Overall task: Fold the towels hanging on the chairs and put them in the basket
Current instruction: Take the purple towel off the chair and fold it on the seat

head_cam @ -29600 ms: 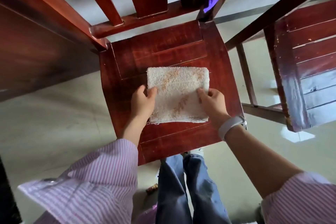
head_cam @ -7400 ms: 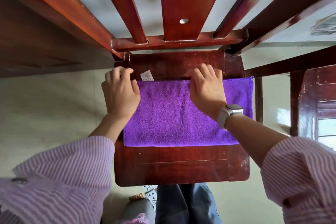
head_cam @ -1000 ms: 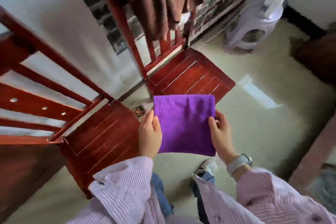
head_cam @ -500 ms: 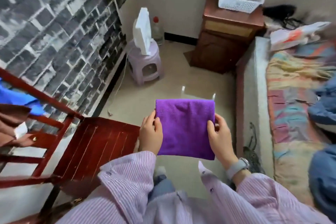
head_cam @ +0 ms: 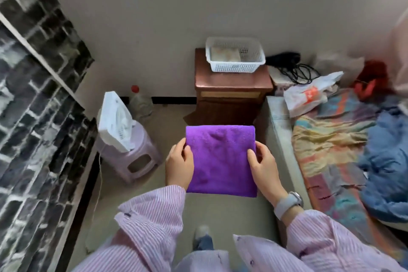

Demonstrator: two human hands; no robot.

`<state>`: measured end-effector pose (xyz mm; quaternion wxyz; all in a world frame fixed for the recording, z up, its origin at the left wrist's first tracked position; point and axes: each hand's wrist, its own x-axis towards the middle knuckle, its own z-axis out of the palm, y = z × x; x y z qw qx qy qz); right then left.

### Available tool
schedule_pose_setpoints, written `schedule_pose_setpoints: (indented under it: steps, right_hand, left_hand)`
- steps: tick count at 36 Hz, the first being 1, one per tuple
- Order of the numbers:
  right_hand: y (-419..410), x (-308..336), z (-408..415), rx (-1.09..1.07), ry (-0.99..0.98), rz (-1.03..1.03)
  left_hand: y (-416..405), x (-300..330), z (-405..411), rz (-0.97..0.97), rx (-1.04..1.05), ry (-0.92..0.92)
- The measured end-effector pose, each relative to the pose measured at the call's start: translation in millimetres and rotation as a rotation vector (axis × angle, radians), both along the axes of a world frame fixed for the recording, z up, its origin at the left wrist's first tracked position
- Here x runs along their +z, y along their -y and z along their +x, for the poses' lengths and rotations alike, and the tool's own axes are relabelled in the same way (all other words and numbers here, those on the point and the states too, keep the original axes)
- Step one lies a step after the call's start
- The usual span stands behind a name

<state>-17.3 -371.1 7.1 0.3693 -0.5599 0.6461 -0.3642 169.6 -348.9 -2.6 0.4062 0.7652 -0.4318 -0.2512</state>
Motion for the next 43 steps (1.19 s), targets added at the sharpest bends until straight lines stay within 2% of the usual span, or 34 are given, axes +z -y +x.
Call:
schedule_pose_setpoints:
  steps: [5,16,27,36,43]
  right_hand:
    - [91.8,10.6,-0.2,-0.067,-0.002,-0.045]
    - [319.1,-2.3,-10.4,-0.095,0.029,-0.078]
    - [578.1,-41.7,-17.2,-0.038,0.047,-0.005]
    - [675.2,-116.9,-0.5,0.059,0.16,0.264]
    - [692.2,-155.6,2.3,0.093,0.198,0.445]
  left_hand:
    - [102.7,18.3,1.5,-0.021,-0.076,0.012]
    - [333.3,2.3,-8.7,-0.058,-0.139,-0.011]
    - [577.6,-46.4,-28.0,0.084,-0.014,-0.084]
    - [662.8,-101.9,-14.6,0.206,0.024,0.008]
    - [672.7,-125.5,-24.0,0.306,-0.05,0.295]
